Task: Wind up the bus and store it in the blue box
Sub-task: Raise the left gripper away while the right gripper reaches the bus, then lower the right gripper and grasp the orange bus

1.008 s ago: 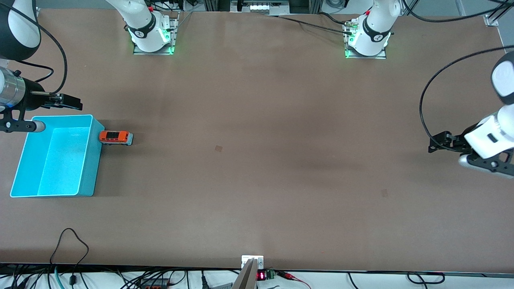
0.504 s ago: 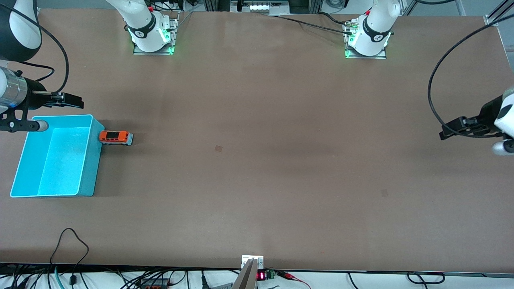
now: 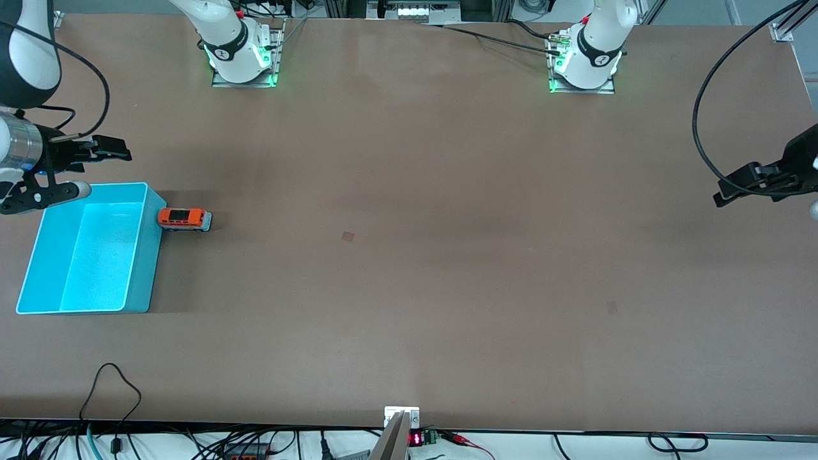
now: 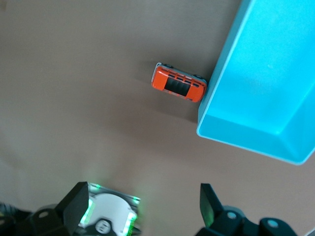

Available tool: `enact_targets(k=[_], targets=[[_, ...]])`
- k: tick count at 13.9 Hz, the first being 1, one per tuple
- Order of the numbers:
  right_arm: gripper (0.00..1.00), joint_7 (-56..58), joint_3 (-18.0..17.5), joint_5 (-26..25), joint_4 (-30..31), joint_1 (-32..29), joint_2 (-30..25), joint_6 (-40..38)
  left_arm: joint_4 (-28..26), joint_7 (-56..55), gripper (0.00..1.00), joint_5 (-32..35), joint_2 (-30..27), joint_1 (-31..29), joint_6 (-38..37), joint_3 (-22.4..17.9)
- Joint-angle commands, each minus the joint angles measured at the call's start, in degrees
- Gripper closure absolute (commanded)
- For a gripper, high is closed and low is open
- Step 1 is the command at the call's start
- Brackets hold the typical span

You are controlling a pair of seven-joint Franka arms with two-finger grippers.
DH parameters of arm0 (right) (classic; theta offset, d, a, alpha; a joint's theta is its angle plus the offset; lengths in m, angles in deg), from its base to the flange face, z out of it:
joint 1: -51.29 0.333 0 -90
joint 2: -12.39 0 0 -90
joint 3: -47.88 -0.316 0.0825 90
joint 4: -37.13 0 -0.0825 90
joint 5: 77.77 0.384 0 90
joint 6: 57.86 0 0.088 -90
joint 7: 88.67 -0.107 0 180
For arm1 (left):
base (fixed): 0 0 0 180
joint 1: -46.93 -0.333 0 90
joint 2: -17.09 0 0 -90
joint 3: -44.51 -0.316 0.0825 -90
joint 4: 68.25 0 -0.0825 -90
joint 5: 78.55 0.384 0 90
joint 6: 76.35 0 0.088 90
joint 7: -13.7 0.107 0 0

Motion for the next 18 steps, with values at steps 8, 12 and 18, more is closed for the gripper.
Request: enact_targets(k=[8, 12, 18], targets=[[0.0, 49.82, -11.5, -4.99, 21.96, -13.13, -1.68, 29.23, -3.81, 2.25, 0.0, -0.91, -3.34, 0.52, -0.83, -0.55], [0.0, 56.26, -12.3, -6.94, 35.12, -15.32, -1.86, 49.6, -3.02, 2.33, 0.0, 0.5, -3.51, 0.61, -0.75, -0.46], [0.0, 62.95, -12.3, -6.94, 42.28, -16.03, 0.77, 63.27, -2.76, 2.77, 0.0, -0.2, -4.92, 0.7, -2.15, -0.38]])
